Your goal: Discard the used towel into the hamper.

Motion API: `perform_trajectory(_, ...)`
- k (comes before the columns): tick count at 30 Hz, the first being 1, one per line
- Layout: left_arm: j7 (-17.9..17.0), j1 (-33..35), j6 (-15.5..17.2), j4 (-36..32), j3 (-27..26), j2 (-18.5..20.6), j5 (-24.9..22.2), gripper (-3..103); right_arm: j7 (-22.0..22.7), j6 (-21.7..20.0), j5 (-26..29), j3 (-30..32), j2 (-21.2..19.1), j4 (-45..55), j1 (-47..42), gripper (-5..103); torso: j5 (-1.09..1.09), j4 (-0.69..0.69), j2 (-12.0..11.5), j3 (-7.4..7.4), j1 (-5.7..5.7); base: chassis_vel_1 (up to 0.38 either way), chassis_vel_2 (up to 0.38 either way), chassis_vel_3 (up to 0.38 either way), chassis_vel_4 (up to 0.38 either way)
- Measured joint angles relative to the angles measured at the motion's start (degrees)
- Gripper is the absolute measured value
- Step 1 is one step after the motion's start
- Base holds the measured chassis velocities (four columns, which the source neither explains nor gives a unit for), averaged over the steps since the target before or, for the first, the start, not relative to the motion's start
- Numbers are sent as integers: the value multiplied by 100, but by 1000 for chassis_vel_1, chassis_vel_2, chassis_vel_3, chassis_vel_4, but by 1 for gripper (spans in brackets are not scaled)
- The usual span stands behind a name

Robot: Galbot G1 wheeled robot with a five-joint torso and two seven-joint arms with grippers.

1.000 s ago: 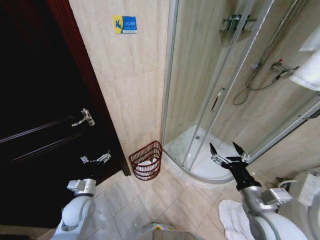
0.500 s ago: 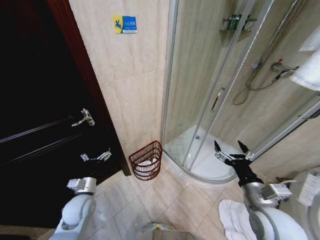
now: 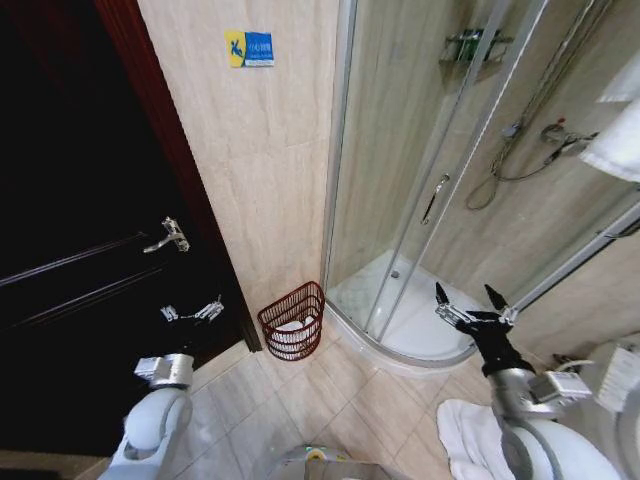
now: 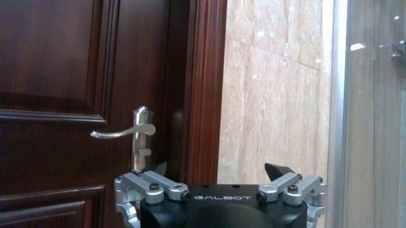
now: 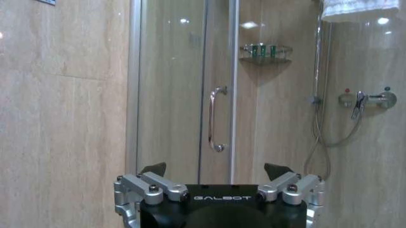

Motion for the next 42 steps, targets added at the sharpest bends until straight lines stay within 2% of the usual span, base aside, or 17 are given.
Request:
perform_trajectory(15, -9, 13, 0, -50, -5, -34, 30, 100, -115, 73, 88, 103, -6, 8, -124, 100, -1, 1, 0, 0, 0, -36, -31, 28, 34)
perform_trajectory(36, -7, 12, 10, -73, 31, -30, 40, 100, -162, 219, 103, 141, 41, -10, -218, 100, 1, 0, 0, 0, 0, -142, -139, 150, 136)
perform_trajectory(42, -57, 37, -62, 183, 256, -77, 296, 100, -166, 397, 32, 143, 93, -211, -289, 100, 0, 0, 0, 0, 0, -106, -132, 99, 115)
